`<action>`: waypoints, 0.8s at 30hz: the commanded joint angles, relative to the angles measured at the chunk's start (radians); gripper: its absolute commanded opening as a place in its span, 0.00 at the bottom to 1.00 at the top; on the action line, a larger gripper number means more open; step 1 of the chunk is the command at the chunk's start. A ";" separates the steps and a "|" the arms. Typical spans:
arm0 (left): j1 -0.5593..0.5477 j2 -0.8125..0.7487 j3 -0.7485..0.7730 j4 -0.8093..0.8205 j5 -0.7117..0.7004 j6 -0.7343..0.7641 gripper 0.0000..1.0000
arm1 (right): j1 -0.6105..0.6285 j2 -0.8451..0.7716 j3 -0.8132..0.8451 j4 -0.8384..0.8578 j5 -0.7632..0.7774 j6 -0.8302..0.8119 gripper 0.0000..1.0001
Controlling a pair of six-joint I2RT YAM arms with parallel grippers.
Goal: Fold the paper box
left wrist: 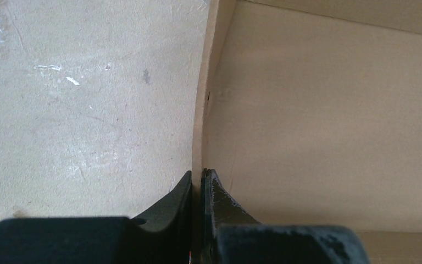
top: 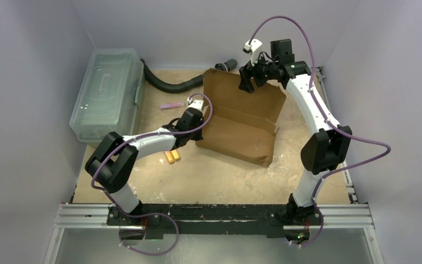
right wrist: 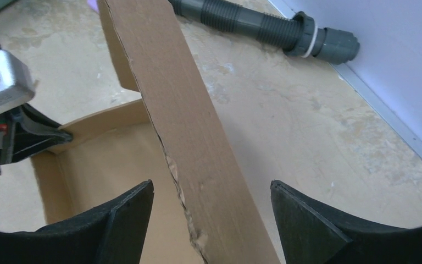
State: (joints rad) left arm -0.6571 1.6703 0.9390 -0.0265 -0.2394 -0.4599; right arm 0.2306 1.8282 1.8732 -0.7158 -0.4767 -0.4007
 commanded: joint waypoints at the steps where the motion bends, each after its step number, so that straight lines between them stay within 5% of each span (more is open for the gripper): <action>1: 0.005 0.008 0.022 -0.031 -0.015 0.003 0.00 | -0.033 0.002 0.024 0.040 0.051 -0.028 0.81; 8: 0.004 -0.003 0.015 -0.037 -0.011 0.004 0.00 | -0.062 -0.013 0.025 0.008 -0.050 -0.109 0.73; 14: 0.004 -0.016 -0.003 -0.031 -0.008 0.002 0.00 | -0.061 -0.025 0.000 0.035 -0.047 -0.125 0.47; 19: 0.005 -0.036 -0.017 -0.012 -0.013 0.008 0.00 | -0.061 -0.074 -0.048 0.064 -0.110 -0.141 0.04; 24: 0.024 -0.020 0.011 -0.017 0.000 0.022 0.01 | -0.060 -0.160 -0.133 0.078 -0.160 -0.141 0.00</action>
State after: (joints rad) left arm -0.6521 1.6676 0.9337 -0.0353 -0.2432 -0.4511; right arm 0.1631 1.7542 1.7855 -0.6685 -0.5453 -0.5556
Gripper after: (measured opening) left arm 0.058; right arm 0.016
